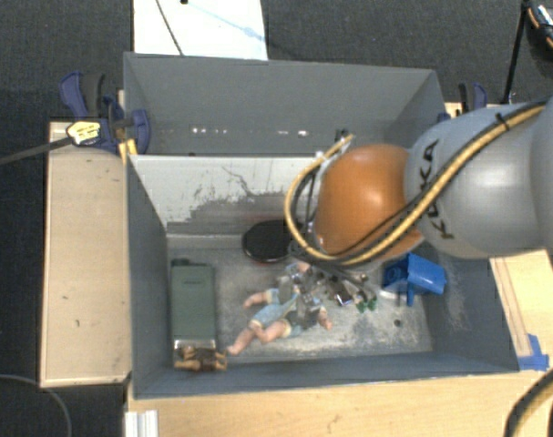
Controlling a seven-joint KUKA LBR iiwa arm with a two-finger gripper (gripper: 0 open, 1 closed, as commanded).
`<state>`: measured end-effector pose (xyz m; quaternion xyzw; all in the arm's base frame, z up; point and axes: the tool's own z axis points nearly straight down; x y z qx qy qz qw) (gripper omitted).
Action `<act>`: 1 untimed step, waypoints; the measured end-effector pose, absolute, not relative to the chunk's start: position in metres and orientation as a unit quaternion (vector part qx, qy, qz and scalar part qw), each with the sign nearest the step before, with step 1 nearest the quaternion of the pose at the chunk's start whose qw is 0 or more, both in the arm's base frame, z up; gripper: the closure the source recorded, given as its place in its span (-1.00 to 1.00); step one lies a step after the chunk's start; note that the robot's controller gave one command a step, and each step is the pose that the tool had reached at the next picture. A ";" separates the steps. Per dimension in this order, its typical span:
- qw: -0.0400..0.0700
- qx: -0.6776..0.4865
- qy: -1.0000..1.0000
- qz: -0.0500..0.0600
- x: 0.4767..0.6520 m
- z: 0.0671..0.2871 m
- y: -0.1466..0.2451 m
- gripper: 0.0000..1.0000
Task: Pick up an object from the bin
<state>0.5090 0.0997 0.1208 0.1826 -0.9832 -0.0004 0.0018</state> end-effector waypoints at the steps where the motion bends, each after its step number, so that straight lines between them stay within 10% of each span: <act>1: -0.008 0.177 -0.984 0.000 0.512 0.133 0.072 1.00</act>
Offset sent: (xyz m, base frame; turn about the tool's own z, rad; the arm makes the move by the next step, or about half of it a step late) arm -0.0149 -0.0993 0.2056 0.0516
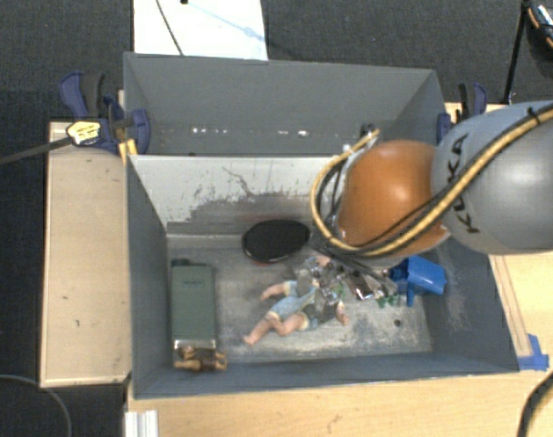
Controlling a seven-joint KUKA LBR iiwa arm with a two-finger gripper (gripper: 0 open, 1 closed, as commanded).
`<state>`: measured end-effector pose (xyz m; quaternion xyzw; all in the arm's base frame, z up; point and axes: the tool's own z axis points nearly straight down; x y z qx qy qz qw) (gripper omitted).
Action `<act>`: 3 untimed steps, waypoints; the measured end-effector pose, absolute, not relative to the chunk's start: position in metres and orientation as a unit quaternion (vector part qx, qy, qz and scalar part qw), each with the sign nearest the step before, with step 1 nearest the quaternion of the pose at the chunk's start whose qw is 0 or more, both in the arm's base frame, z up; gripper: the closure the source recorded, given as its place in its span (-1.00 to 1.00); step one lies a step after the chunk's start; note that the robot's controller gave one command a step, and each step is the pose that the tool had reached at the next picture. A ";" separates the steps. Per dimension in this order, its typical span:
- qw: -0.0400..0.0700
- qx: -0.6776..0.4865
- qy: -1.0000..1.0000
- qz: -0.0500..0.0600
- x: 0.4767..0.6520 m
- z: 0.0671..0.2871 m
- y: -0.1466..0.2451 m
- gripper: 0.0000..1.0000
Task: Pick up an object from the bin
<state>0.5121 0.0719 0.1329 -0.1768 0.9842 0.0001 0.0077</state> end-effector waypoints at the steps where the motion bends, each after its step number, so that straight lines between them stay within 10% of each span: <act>1: -0.007 -0.171 0.985 0.001 0.501 0.147 0.052 1.00; 2: 0.008 -0.182 0.983 -0.001 0.510 0.138 0.037 1.00; 3: -0.005 -0.190 0.982 0.001 0.499 0.160 0.036 1.00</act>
Offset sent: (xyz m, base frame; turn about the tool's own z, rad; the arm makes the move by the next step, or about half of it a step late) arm -0.0047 -0.0506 -0.0629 -0.0402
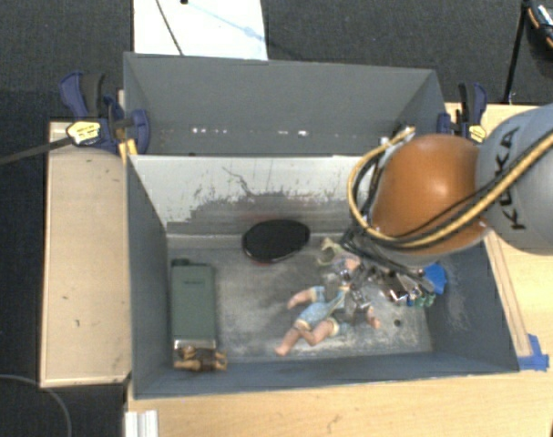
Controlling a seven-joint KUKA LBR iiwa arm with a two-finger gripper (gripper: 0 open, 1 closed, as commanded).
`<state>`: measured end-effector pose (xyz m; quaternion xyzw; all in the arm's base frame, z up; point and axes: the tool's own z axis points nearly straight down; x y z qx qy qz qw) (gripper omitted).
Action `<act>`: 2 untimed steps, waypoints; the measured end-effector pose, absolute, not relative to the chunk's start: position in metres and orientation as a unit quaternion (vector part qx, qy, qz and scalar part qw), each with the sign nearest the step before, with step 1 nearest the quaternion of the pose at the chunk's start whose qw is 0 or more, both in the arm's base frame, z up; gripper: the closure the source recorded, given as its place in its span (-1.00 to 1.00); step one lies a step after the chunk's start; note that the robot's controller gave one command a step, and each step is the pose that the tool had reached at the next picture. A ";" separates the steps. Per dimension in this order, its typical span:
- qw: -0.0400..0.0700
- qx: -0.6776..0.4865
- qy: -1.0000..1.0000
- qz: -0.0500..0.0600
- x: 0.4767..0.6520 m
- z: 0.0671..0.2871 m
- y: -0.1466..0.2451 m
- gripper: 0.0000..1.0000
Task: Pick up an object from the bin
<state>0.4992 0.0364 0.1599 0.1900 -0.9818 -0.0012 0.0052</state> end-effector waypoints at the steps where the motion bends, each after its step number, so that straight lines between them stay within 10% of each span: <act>1: -0.008 0.200 -0.980 0.001 0.516 0.148 0.034 1.00; 2: 0.006 0.204 -0.979 -0.002 0.506 0.159 0.036 1.00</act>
Offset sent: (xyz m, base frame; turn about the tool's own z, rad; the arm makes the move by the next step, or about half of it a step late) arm -0.0028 0.0076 0.1895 -0.0570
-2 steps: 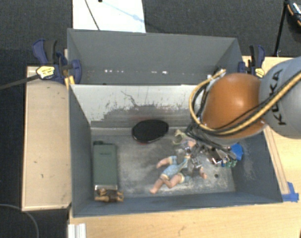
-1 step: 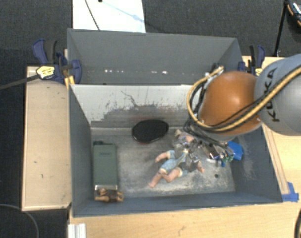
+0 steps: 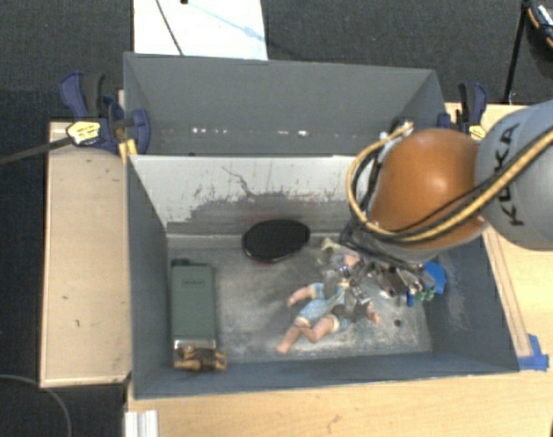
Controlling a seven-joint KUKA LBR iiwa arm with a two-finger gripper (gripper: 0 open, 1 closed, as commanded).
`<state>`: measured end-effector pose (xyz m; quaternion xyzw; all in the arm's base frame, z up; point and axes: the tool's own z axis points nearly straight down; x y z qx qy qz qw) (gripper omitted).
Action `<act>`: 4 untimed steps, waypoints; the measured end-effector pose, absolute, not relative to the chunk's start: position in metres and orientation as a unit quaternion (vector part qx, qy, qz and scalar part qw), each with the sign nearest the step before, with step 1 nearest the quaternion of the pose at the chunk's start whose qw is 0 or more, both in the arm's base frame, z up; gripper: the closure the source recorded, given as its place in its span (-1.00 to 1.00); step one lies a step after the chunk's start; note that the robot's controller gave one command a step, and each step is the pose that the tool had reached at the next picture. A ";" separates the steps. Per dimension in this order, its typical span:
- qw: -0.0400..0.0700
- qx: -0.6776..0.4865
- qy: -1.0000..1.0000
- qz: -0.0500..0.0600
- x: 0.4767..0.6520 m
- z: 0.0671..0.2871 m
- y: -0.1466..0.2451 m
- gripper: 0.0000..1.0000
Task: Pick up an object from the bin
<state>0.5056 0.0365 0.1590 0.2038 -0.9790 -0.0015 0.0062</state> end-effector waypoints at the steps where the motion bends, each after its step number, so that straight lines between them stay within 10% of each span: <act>1: -0.008 0.223 -0.975 0.001 0.516 0.150 0.041 1.00; 3: 0.005 0.257 -0.966 -0.002 0.487 0.138 0.058 1.00; 4: -0.001 0.392 -0.920 0.001 0.505 0.084 0.060 1.00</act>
Offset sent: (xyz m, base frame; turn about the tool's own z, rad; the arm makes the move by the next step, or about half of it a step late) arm -0.0219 0.0265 -0.0165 -0.1183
